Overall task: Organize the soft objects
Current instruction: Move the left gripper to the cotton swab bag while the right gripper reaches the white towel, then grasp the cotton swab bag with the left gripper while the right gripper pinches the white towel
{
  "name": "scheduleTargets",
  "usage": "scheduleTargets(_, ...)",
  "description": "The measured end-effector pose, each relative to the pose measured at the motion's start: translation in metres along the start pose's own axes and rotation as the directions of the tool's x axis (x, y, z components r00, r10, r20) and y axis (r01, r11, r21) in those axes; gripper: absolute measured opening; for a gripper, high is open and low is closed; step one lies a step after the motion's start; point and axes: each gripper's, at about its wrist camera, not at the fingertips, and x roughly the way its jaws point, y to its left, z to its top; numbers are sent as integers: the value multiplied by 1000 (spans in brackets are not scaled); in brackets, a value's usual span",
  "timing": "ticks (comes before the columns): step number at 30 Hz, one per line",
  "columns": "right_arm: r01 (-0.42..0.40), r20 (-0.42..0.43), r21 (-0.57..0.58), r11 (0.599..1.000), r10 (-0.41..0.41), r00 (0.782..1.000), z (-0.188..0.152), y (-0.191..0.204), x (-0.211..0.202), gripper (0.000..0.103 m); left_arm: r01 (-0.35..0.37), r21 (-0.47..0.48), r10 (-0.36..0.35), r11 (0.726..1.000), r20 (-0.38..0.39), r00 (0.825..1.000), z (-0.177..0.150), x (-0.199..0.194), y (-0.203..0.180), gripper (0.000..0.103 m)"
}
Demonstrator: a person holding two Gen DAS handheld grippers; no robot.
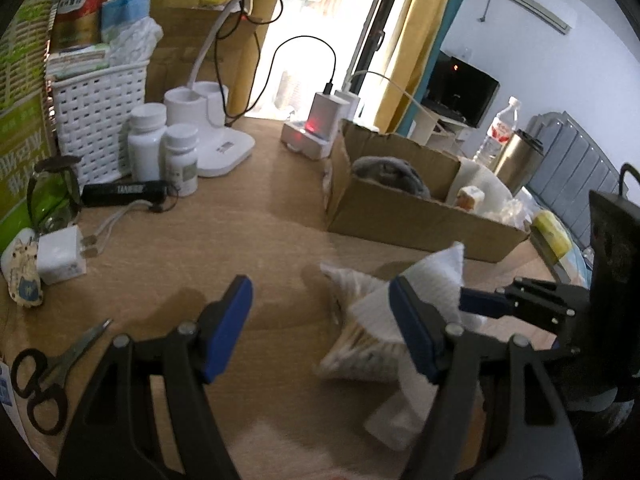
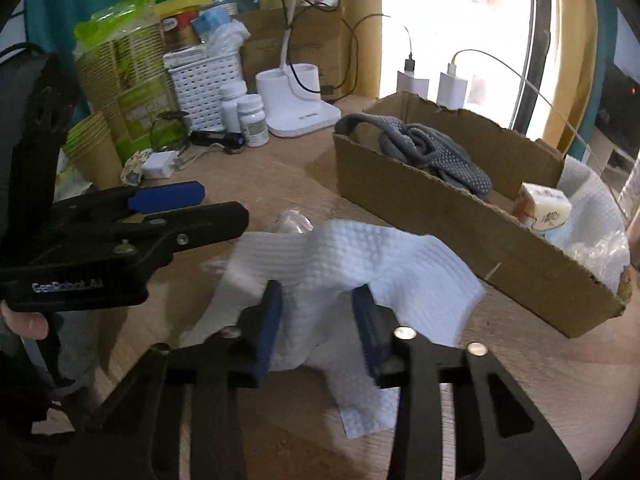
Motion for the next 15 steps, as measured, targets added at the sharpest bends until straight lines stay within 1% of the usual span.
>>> scheduleTargets(2, 4, 17, -2, 1000, -4, 1000, 0, -1, -6, 26, -1, 6, 1, 1000, -3, 1000, -1, 0, -2, 72)
scheduleTargets(4, 10, 36, 7, 1000, -10, 999, 1, -5, -14, 24, -2, 12, 2, 1000, -8, 1000, -1, 1, -4, 72)
scheduleTargets(5, 12, 43, 10, 1000, -13, 999, 1, -7, -17, 22, -3, 15, 3, 1000, -12, 1000, -1, 2, -6, 72)
scheduleTargets(9, 35, 61, 31, 999, -37, 997, -1, -21, -30, 20, -1, 30, 1, 1000, -25, 1000, -3, 7, -14, 72)
scheduleTargets(15, 96, 40, 87, 992, -100, 994, -16, -50, -36, 19, 7, 60, -4, 998, -57, 998, -8, 17, -28, 72)
